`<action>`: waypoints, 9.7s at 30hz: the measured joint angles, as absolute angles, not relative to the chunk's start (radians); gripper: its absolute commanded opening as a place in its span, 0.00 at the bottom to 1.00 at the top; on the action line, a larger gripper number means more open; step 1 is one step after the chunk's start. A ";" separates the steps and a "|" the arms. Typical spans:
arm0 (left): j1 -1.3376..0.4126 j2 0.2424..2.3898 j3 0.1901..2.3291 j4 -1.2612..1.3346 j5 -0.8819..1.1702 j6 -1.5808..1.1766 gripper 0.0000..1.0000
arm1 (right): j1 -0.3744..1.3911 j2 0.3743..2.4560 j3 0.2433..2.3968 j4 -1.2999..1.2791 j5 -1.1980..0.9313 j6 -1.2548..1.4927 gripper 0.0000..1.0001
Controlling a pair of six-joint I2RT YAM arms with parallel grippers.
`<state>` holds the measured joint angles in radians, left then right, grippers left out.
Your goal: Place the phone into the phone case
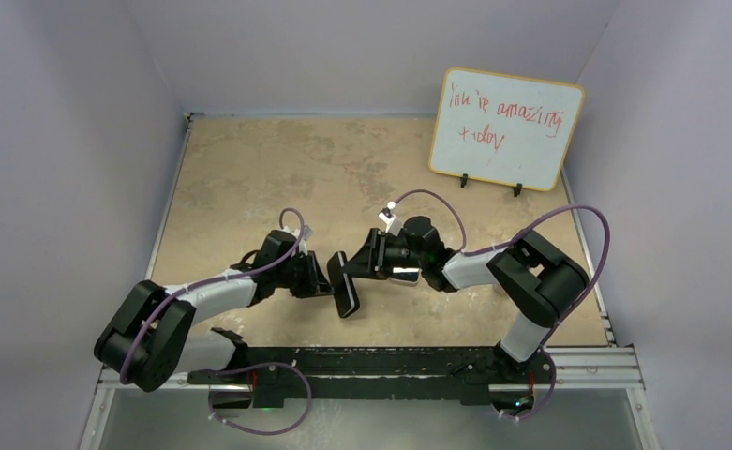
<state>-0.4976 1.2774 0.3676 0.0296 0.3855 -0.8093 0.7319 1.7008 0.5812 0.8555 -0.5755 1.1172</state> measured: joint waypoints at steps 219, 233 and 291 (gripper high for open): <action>-0.498 0.905 0.499 0.357 0.834 -0.892 0.00 | 0.694 1.015 0.548 0.382 -0.559 0.899 0.48; -0.498 0.904 0.499 0.286 0.751 -0.902 0.00 | 0.696 1.034 0.515 0.511 -0.591 0.966 0.00; -0.492 0.840 0.413 0.341 0.575 -0.973 0.00 | 0.733 1.080 0.427 0.717 -0.566 1.222 0.63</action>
<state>-0.4919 0.8402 0.4126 0.3408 0.5751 -0.9733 0.7330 1.0798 0.4267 0.7170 -0.5659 1.2221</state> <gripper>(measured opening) 0.170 0.589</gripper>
